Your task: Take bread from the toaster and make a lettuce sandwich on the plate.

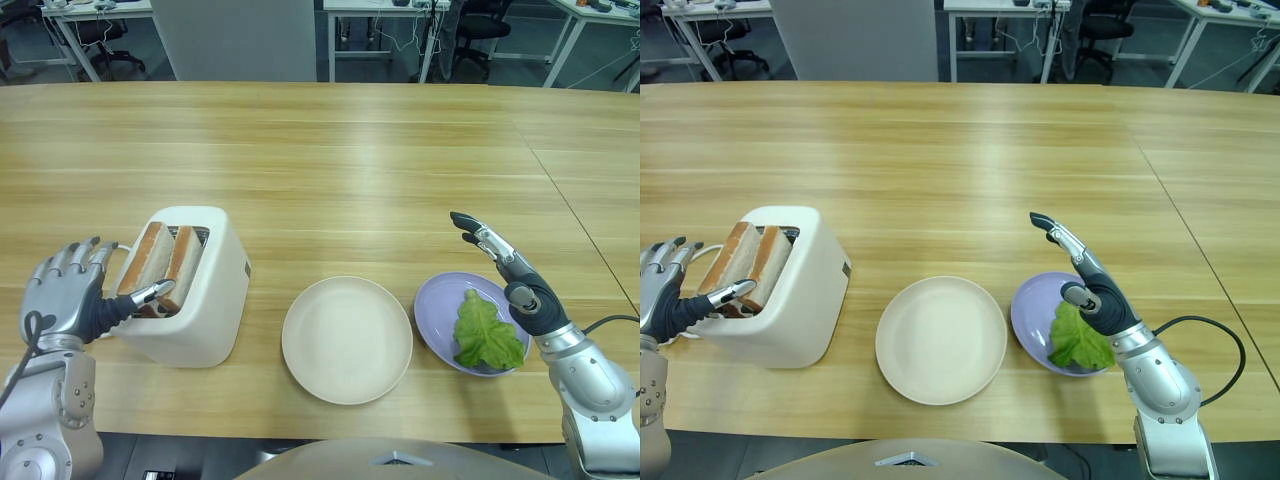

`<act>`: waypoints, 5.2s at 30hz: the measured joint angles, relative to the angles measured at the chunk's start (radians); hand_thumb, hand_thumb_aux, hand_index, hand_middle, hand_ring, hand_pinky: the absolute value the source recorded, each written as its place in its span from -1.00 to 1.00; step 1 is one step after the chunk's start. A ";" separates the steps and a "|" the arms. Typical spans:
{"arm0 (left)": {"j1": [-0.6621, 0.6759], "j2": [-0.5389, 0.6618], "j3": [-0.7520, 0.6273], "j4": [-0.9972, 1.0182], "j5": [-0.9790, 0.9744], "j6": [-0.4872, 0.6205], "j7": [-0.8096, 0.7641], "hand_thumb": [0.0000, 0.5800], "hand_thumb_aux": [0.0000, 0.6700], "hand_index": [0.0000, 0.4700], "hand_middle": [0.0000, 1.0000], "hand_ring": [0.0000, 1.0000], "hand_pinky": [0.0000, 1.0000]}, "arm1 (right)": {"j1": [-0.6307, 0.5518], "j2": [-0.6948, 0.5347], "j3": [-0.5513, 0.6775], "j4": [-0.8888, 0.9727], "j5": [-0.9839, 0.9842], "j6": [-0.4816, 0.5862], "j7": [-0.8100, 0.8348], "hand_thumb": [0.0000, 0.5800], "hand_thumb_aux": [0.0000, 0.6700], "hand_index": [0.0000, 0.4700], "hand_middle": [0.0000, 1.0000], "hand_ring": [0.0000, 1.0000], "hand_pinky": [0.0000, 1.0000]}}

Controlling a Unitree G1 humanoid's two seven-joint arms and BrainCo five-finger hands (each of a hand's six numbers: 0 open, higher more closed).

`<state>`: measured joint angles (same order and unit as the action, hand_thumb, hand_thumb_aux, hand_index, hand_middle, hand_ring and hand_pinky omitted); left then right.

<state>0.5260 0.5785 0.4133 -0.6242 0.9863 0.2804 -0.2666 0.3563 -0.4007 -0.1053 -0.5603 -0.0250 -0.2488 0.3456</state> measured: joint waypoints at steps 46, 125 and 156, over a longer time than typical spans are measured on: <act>-0.150 -0.165 -0.046 0.008 -0.180 0.076 -0.013 1.00 1.00 0.96 0.74 0.74 0.74 | 0.037 -0.007 -0.007 -0.017 -0.001 -0.009 0.009 -1.00 -1.00 -1.00 -1.00 -1.00 -1.00; -0.491 -0.081 -0.903 0.325 -0.135 -0.062 0.007 -1.00 -1.00 -1.00 -0.51 -0.51 -0.51 | -0.280 -0.605 0.221 0.498 -0.652 -0.489 -0.687 1.00 1.00 0.96 -1.00 -1.00 -1.00; -0.121 -0.070 -0.080 -0.315 0.031 -0.001 -0.115 -1.00 -1.00 -1.00 -1.00 -1.00 -1.00 | -0.497 -0.115 0.545 0.704 -0.865 -0.415 -0.408 1.00 1.00 0.96 -1.00 -1.00 -1.00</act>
<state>0.4054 0.5085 0.3331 -0.9394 1.0173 0.2789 -0.3814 -0.1405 -0.5161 0.4397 0.1433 -0.8896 -0.6639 -0.0629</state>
